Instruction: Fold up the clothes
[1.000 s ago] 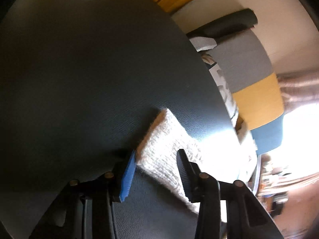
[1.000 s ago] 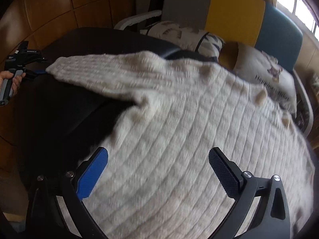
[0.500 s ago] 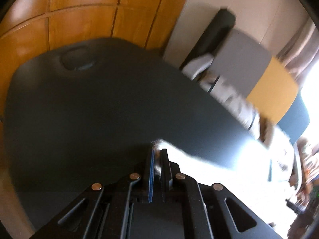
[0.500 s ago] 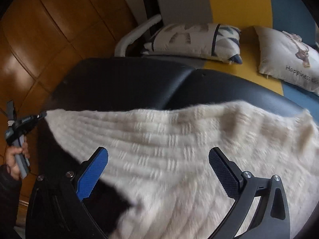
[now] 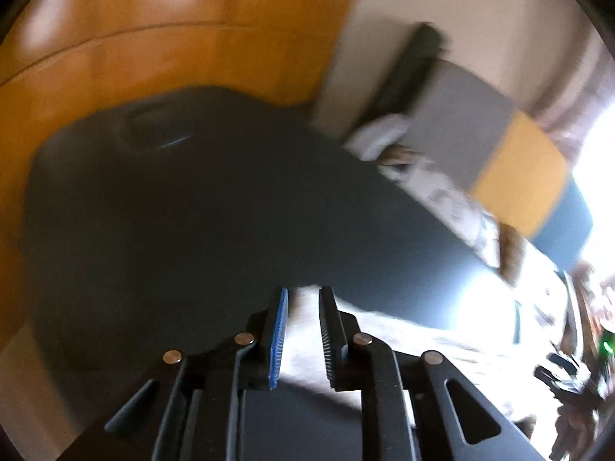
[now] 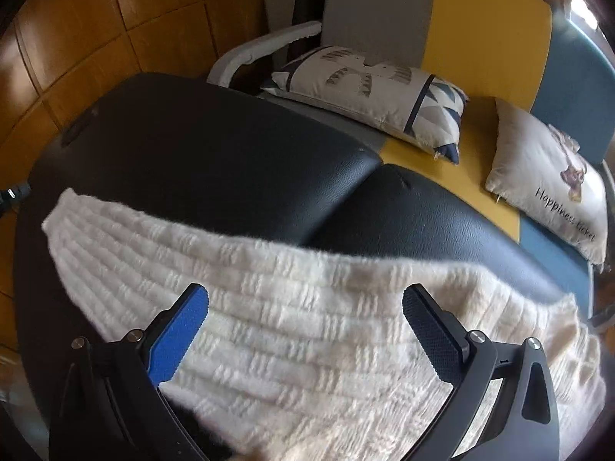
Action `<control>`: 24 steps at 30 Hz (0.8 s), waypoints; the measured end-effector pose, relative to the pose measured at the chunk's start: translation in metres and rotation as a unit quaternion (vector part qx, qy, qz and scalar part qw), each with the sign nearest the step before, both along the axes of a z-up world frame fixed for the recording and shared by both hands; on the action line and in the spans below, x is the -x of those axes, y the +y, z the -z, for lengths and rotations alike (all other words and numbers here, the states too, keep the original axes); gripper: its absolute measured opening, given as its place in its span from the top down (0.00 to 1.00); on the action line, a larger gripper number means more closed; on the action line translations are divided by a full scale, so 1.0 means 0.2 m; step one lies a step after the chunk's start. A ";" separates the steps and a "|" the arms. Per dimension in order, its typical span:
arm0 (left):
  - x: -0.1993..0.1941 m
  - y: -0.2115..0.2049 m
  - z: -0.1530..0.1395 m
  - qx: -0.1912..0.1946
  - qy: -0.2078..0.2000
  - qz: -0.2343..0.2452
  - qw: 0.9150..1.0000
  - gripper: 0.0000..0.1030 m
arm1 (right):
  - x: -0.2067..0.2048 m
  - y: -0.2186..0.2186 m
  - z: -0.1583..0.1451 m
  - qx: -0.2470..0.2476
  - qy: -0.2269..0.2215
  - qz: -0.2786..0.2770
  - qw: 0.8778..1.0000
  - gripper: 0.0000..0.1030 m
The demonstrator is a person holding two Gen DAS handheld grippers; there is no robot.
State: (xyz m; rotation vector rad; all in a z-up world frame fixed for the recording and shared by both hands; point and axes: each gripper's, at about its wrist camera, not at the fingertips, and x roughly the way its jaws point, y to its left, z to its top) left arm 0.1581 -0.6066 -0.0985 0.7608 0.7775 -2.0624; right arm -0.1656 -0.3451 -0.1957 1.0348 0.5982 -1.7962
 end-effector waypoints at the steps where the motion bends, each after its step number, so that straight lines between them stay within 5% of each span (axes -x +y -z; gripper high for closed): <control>1: 0.08 0.02 0.01 0.007 -0.014 0.026 1.000 0.84 | 0.00 -0.02 0.01 -0.005 -0.001 -0.001 1.000 0.00; 4: 0.27 0.07 0.09 0.007 -0.064 0.078 0.995 0.84 | 0.00 -0.06 0.07 -0.006 -0.024 -0.018 1.000 0.00; 7: 0.33 0.05 0.24 -0.026 -0.115 0.060 0.991 0.84 | 0.01 -0.09 0.09 0.003 -0.042 -0.037 0.998 0.00; 15: 0.31 0.04 0.29 -0.038 -0.109 0.000 0.993 0.83 | 0.00 -0.14 0.10 -0.030 0.005 0.002 1.000 0.00; 20: 0.31 0.14 0.14 -0.012 -0.105 0.029 0.994 0.83 | 0.00 0.05 0.00 -0.002 -0.008 -0.006 1.000 0.00; 24: 0.38 0.25 0.15 0.022 -0.131 0.080 0.988 0.82 | -0.02 0.27 -0.04 -0.008 -0.007 -0.023 1.000 0.00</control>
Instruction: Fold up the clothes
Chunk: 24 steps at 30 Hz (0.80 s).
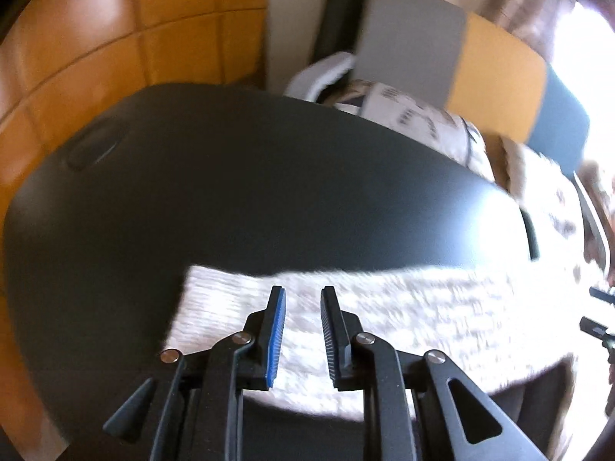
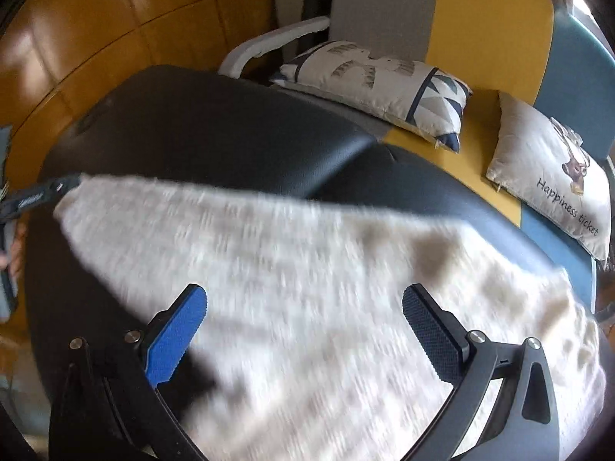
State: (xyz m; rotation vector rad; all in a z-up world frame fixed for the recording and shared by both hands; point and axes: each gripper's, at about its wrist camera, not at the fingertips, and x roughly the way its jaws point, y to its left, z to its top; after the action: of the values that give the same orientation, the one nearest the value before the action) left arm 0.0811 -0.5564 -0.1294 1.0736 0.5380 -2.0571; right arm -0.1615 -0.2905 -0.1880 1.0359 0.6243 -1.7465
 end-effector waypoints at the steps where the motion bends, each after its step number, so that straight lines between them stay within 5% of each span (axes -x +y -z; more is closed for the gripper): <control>1: 0.00 0.01 0.04 -0.003 -0.014 -0.003 1.000 0.83 | -0.01 0.04 0.01 -0.007 0.003 -0.002 1.000 0.00; 10: -0.10 -0.01 0.08 -0.028 0.001 -0.058 0.998 0.79 | -0.02 0.07 0.14 -0.028 0.006 0.030 0.999 0.00; 15: 0.06 0.11 -0.10 0.010 0.050 0.016 0.999 0.79 | 0.08 0.20 0.02 0.013 -0.012 0.038 0.999 0.00; 19: 0.40 0.26 -0.19 0.026 0.069 0.142 0.987 0.79 | 0.26 0.24 -0.03 0.056 -0.058 0.039 0.996 0.00; 24: 0.77 0.39 -0.15 0.032 0.057 0.209 0.976 0.79 | 0.44 0.22 0.00 -0.001 0.006 0.111 0.994 0.00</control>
State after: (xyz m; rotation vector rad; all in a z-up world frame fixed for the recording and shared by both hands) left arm -0.0738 -0.4776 -0.1004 1.1066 0.3163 -2.4955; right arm -0.2502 -0.2469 -0.1870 1.1326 0.5352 -1.9444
